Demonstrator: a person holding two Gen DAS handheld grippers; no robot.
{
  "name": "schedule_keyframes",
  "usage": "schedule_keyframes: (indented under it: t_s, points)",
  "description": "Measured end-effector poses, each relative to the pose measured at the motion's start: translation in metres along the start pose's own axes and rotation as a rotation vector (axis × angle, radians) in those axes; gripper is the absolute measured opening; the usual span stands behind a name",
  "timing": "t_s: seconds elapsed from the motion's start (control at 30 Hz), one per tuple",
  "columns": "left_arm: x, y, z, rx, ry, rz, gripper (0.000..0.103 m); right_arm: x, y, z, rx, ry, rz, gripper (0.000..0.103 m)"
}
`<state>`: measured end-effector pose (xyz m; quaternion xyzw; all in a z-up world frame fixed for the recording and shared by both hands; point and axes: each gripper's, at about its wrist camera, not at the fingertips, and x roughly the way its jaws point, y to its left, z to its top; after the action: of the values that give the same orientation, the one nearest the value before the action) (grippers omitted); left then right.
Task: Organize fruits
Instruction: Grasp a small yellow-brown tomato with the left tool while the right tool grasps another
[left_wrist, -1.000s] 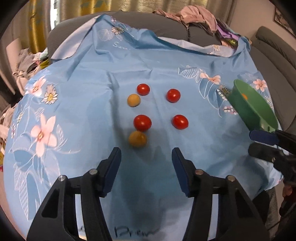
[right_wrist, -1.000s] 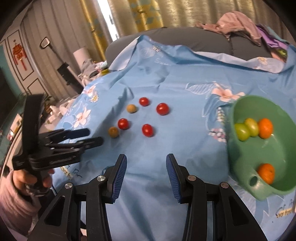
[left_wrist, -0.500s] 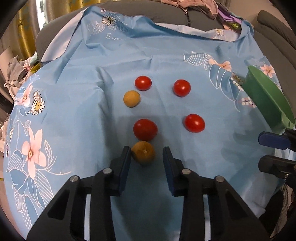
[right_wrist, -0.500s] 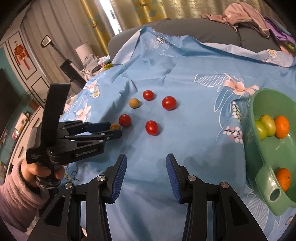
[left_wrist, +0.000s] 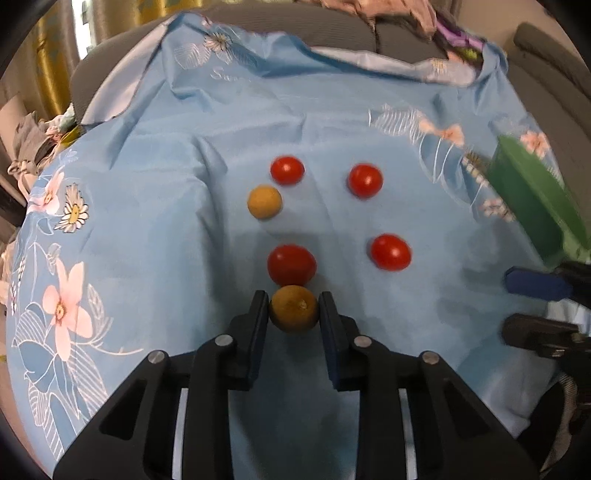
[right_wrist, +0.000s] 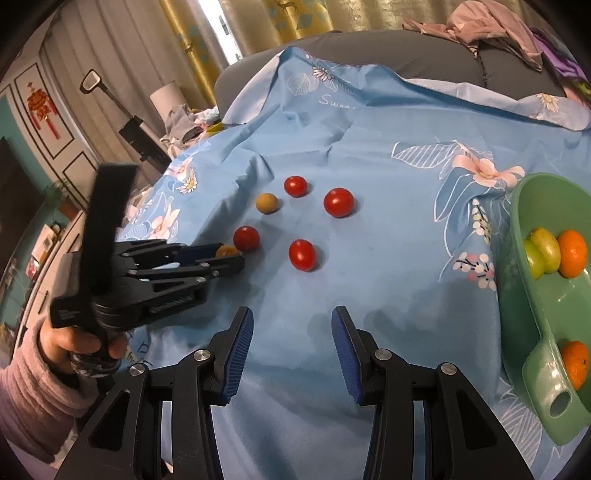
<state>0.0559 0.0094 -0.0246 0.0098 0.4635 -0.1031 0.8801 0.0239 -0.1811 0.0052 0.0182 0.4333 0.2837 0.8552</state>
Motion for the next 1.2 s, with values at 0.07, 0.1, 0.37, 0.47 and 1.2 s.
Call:
schedule_keyframes:
  t_s: [0.07,0.1,0.37,0.47,1.2]
  points:
    - [-0.015,0.007,0.002,-0.035,-0.039,-0.026,0.027,0.003,0.0,0.004,-0.004,0.001,0.003,0.045]
    - [-0.023,0.011,0.003,-0.051,-0.062,-0.032,0.027,0.005,0.001,0.006,-0.005,0.0,0.007,0.045]
    - [-0.043,0.038,0.006,-0.129,-0.137,-0.011,0.027,0.046,0.023,0.045,-0.054,-0.006,0.057,0.045]
    - [-0.043,0.05,0.005,-0.162,-0.141,-0.006,0.027,0.071,0.032,0.062,-0.088,0.005,0.047,0.045]
    - [-0.035,0.07,0.006,-0.187,-0.131,-0.031,0.027,0.146,0.052,0.102,-0.212,0.138,-0.105,0.029]
